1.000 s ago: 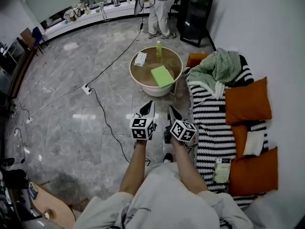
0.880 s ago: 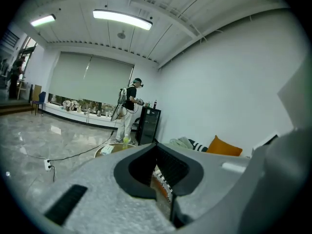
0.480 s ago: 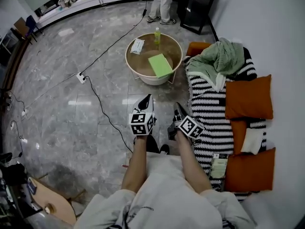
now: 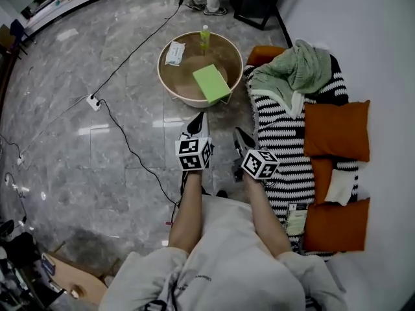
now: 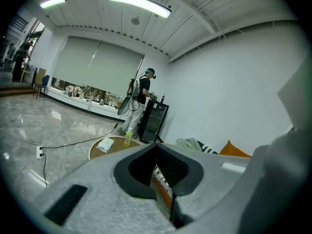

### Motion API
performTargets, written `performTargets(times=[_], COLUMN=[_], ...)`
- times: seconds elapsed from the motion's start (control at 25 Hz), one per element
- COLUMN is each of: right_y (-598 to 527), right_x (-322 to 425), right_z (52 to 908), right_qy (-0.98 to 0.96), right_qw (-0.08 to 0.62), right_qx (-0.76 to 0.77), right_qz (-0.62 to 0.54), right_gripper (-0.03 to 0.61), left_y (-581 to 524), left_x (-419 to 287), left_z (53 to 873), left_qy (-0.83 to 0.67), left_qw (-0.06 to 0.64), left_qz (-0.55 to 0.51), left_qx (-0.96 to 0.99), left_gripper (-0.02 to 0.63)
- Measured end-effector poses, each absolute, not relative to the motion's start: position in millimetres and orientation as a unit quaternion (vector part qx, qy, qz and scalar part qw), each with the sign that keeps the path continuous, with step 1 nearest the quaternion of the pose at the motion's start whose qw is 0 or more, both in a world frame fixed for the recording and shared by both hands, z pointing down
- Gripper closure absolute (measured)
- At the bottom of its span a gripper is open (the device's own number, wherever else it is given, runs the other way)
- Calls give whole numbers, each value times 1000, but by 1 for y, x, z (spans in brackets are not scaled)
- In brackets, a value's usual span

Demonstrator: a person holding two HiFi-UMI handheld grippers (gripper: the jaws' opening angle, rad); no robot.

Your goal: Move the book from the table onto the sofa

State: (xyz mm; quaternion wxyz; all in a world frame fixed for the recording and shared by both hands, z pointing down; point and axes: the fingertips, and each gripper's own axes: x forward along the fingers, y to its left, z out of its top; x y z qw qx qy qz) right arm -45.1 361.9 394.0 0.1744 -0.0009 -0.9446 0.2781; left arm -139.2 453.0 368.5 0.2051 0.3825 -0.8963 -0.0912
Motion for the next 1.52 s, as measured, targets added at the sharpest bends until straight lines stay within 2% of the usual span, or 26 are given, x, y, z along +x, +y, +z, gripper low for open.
performTargets(times=[0.32, 0.56, 0.88, 1.16, 1.52], right_y=[346, 347, 354, 340, 289], right_x=[-127, -175, -248, -278, -275], right_z=[403, 419, 444, 450, 490], right_qy=[-937, -935, -924, -925, -921], right_qw=[189, 214, 212, 204, 247], right_qx=[44, 72, 98, 114, 131], right_qz=[291, 273, 303, 300, 273], right_gripper=[572, 572, 572, 572, 572], left_y=[456, 448, 467, 476, 440], left_x=[-253, -306, -386, -415, -401], left_z=[366, 388, 400, 427, 481], left_qy=[-897, -882, -880, -871, -846], left_qw=[208, 234, 241, 279, 337], left_qz=[-107, -94, -61, -64, -30], left_qx=[376, 398, 405, 400, 412], left_gripper=[604, 604, 604, 604, 604])
